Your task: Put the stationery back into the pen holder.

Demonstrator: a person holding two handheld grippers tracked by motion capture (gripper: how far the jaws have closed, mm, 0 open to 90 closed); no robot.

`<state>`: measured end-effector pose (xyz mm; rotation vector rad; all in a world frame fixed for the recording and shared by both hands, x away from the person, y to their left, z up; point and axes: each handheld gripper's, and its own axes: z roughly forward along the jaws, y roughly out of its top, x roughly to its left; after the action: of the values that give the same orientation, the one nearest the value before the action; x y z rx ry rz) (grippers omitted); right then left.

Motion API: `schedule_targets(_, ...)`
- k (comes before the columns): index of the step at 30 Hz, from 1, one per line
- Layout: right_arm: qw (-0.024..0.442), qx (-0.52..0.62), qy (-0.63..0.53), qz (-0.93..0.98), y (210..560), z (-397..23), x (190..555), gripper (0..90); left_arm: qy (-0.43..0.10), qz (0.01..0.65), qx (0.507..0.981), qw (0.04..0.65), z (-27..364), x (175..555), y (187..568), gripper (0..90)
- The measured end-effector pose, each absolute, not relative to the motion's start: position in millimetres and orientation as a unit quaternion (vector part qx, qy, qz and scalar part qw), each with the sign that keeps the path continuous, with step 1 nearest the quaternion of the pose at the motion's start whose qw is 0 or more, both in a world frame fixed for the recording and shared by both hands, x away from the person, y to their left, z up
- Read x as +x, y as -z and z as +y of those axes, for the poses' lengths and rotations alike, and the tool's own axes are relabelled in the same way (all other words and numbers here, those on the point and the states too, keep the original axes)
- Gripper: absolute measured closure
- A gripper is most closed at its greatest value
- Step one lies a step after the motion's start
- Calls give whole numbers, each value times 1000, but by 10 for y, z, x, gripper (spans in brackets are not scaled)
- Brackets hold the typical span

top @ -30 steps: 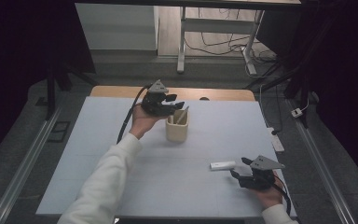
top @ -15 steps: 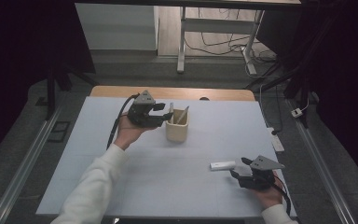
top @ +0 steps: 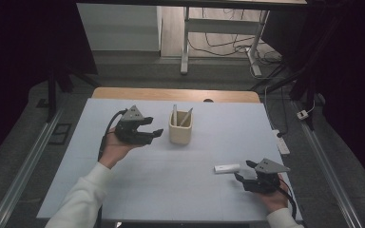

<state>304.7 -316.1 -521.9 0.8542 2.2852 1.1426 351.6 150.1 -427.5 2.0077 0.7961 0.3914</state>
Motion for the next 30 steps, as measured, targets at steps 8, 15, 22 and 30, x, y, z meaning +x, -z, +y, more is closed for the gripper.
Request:
schedule_targets(8, 222, 309, -412, 828, 5216, -3155, 3041, 293, -150, 333, 813, 454, 1645, 3367, 4393, 346)
schedule_targets(15, 222, 310, -412, 827, 5214, -3158, 3040, 293, -144, 341, 813, 449, 1762, 3203, 4544, 340)
schedule_targets(22, 222, 310, -412, 828, 5213, -3156, 3038, 293, -149, 350, 812, 443, 1912, 3021, 4659, 338)
schedule_targets(30, 218, 306, -414, 829, 5214, -3150, 3031, 295, -169, 359, 808, 435, 2072, 2761, 4879, 345)
